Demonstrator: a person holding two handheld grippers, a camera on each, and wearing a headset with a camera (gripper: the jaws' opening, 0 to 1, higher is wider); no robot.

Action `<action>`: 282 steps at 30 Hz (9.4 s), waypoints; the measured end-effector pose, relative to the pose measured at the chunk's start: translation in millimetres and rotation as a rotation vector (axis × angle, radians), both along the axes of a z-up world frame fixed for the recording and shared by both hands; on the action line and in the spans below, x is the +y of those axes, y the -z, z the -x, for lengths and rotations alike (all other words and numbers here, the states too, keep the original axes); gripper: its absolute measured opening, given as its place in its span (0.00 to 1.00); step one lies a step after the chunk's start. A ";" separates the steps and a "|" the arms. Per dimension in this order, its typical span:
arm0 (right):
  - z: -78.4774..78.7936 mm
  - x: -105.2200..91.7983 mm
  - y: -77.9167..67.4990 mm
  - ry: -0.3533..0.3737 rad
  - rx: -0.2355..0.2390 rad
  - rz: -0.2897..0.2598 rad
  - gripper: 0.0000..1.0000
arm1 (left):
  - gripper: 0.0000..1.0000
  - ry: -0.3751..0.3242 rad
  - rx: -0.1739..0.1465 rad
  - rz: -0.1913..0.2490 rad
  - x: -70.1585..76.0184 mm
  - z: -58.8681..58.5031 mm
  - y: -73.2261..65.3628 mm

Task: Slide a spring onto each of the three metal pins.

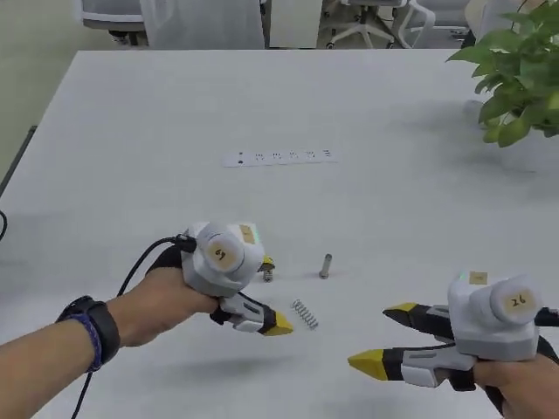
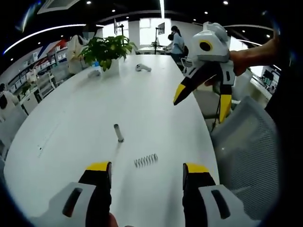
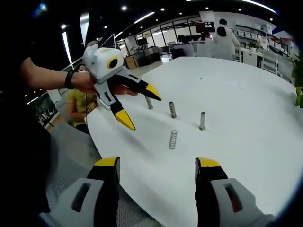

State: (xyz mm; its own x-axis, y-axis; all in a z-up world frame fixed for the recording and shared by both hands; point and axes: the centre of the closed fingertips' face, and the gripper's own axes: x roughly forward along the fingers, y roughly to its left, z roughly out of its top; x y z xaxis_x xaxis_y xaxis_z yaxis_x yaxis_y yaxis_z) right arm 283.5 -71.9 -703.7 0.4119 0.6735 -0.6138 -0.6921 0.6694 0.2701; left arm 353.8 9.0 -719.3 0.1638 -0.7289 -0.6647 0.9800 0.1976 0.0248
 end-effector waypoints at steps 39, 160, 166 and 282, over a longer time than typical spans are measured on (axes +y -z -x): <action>-0.3 -9.3 5.2 0.022 0.021 -0.014 0.60 | 0.27 0.254 -0.022 -0.209 -39.9 -9.0 75.8; -1.4 120.7 -15.1 -0.312 0.036 -0.169 0.38 | 0.02 -0.134 0.039 0.069 64.0 69.2 -16.9; -0.5 125.9 -17.2 -0.321 0.048 -0.199 0.32 | 0.02 -0.120 0.033 0.079 59.5 71.1 -21.7; 9.4 106.1 -60.1 -1.028 -0.111 0.342 0.09 | 0.02 -0.127 -0.008 0.347 1.6 67.6 -67.9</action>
